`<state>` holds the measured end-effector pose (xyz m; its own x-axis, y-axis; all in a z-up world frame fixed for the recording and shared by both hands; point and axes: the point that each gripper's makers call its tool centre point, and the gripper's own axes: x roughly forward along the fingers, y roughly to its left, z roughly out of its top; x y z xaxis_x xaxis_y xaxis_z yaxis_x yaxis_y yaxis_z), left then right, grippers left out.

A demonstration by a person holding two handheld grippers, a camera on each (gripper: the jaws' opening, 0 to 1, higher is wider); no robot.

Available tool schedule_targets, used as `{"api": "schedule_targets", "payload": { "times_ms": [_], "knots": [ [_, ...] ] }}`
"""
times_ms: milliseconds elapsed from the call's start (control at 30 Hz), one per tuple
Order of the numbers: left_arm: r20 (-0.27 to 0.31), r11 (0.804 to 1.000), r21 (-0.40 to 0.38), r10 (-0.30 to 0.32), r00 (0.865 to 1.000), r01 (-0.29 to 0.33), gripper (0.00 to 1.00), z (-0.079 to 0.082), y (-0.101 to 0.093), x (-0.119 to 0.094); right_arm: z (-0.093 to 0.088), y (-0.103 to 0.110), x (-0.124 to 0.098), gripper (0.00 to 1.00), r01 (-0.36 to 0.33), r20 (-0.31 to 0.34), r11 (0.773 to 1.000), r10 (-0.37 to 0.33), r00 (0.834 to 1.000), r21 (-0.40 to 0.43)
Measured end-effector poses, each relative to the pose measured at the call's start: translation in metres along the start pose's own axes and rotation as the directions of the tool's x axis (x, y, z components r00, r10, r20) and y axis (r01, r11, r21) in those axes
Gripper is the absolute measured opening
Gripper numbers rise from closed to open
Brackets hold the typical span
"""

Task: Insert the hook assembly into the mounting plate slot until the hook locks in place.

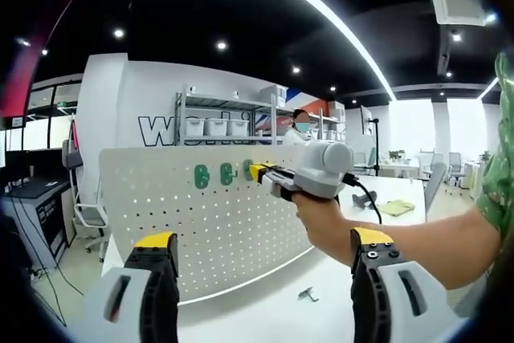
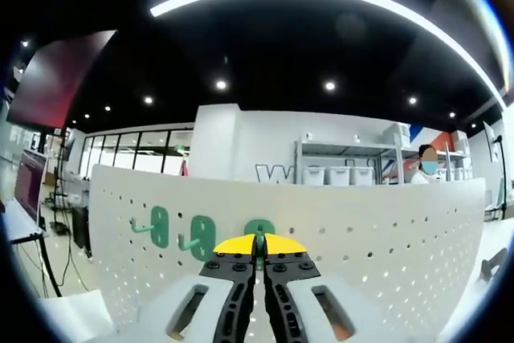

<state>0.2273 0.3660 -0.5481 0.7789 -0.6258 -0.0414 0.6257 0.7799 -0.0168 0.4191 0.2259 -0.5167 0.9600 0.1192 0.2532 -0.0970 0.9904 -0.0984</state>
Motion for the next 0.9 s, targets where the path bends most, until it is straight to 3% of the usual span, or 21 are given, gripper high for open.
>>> {"api": "schedule_targets", "payload": {
  "times_ms": [400,667,900],
  "knots": [
    [-0.004,1.000,-0.001,-0.001,1.000,0.001,0.90,-0.001,0.000,0.001,-0.002,0.001,0.002,0.02,-0.015,0.009,1.000,0.016,1.000,-0.019],
    [-0.007,1.000,0.000,-0.001,1.000,0.001,0.89,-0.002,-0.001,0.001,-0.013,0.000,-0.003,0.00,-0.015,-0.023,1.000,0.015,1.000,-0.005],
    [-0.016,1.000,0.003,-0.007,1.000,0.007,0.89,-0.004,-0.002,0.002,-0.010,0.002,-0.007,0.01,-0.027,-0.023,0.999,0.026,0.999,-0.026]
  ]
}}
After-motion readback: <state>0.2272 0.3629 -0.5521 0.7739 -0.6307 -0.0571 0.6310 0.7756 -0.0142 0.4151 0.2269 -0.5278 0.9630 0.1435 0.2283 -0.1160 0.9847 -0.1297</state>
